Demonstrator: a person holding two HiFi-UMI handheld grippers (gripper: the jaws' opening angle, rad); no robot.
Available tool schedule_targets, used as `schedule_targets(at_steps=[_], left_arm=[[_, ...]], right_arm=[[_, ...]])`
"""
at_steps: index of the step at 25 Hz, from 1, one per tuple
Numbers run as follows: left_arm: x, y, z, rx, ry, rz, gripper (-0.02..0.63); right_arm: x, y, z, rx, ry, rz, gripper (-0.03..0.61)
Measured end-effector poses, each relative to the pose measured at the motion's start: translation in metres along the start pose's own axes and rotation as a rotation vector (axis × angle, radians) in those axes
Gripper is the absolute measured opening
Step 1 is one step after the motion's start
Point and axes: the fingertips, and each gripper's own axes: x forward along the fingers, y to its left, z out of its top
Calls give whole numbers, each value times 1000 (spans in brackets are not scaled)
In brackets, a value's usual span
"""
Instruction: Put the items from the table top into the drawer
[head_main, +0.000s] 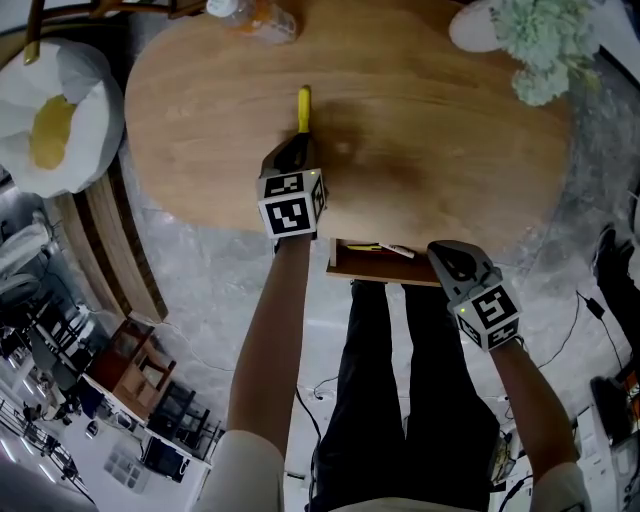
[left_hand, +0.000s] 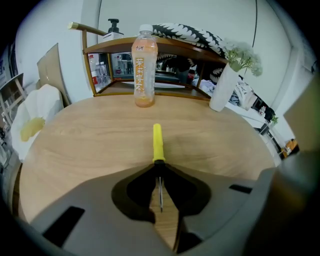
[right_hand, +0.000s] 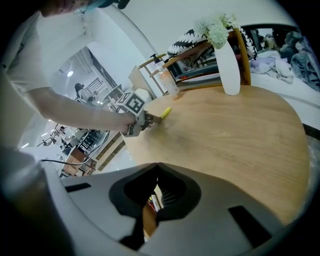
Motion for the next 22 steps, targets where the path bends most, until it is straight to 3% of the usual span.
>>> schedule_targets(at_steps=[12, 22], left_arm=[[-28, -17, -2, 4, -42, -83, 66], [-60, -35, -37, 59, -49, -152, 66]], right_arm=[[0, 4, -8, -37, 33, -4, 20], [6, 17, -18, -42, 41, -24, 20]])
